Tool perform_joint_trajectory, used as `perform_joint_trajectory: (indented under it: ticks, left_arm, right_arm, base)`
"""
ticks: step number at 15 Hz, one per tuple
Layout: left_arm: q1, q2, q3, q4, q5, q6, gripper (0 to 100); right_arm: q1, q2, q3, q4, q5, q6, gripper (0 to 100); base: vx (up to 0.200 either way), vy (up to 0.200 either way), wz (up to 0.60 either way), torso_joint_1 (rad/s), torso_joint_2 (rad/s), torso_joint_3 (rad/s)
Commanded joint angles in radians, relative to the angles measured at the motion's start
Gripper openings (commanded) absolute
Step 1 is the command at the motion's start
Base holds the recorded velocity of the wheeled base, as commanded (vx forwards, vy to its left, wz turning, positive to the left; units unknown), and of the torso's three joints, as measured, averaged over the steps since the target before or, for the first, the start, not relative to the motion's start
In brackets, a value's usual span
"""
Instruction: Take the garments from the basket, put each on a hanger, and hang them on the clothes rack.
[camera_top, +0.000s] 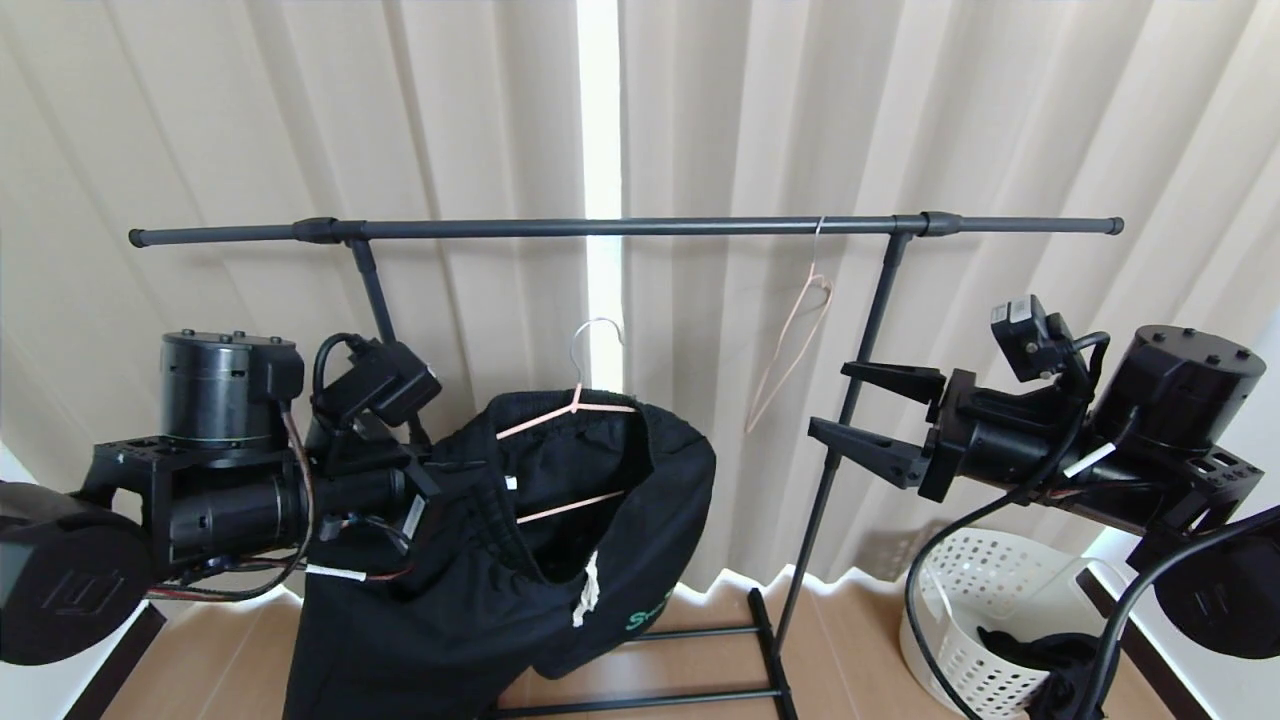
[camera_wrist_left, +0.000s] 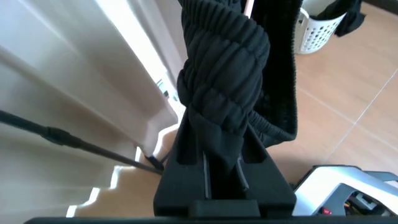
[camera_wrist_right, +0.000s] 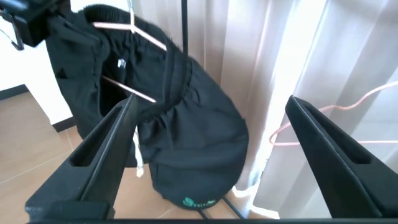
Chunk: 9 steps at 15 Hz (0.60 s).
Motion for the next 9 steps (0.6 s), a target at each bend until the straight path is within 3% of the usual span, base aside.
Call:
perform_joint_trajectory:
  ticks: [1, 6, 9]
  left_arm:
    - [-0.019, 0.117, -0.047, -0.004, 0.070, -0.021, 0]
    - [-0.019, 0.226, -0.214, -0.021, 0.098, -0.191, 0]
    - [-0.019, 0.264, -0.298, -0.055, 0.099, -0.248, 0]
  right_arm:
    - [0.000, -0.003, 0.000, 0.000, 0.001, 0.000, 100]
    - [0.000, -0.003, 0.001, 0.000, 0.001, -0.001, 100]
    - [-0.002, -0.003, 0.001, -0.002, 0.001, -0.001, 100]
  base:
    - [0.000, 0.000, 0.00, 0.000, 0.00, 0.000]
    - [0.000, 0.000, 0.00, 0.000, 0.00, 0.000]
    - [0.000, 0.000, 0.00, 0.000, 0.00, 0.000]
